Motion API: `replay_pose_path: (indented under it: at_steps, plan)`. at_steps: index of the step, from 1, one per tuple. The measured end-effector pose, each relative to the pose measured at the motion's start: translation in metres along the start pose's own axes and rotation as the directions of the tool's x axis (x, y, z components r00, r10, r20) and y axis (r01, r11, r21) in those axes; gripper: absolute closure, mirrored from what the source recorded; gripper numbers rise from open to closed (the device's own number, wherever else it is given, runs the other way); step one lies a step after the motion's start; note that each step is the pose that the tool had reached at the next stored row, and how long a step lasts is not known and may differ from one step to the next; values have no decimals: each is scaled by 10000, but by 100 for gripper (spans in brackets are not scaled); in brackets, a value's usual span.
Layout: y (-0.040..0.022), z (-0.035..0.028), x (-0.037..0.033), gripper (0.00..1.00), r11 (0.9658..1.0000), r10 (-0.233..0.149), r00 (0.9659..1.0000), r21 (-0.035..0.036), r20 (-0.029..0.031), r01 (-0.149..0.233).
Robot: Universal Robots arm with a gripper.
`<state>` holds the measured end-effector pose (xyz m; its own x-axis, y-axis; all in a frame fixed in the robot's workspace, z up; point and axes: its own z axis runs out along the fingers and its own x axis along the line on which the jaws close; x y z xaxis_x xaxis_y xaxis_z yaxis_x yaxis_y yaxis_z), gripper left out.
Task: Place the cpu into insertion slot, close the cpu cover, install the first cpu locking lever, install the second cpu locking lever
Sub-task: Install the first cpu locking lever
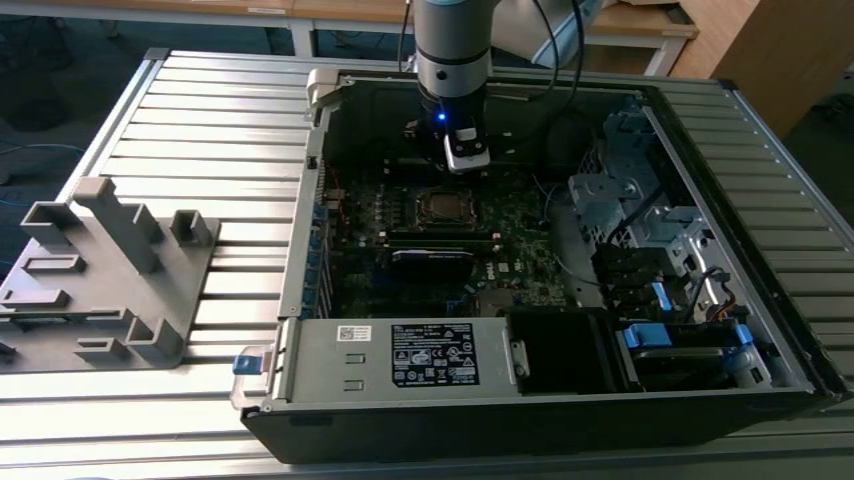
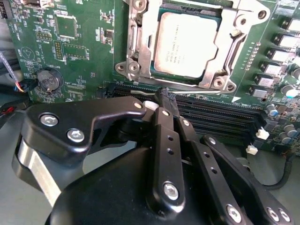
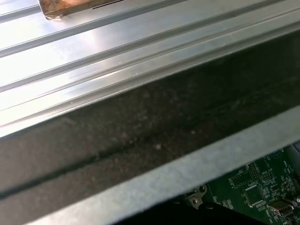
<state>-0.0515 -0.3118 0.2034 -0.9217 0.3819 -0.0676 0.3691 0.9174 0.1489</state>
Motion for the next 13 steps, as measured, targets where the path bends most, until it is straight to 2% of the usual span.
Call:
replay_pose_path:
  at_steps: [13]
  plan:
    - [-6,15,13,89,9999,120,9999,-3,20,-120]
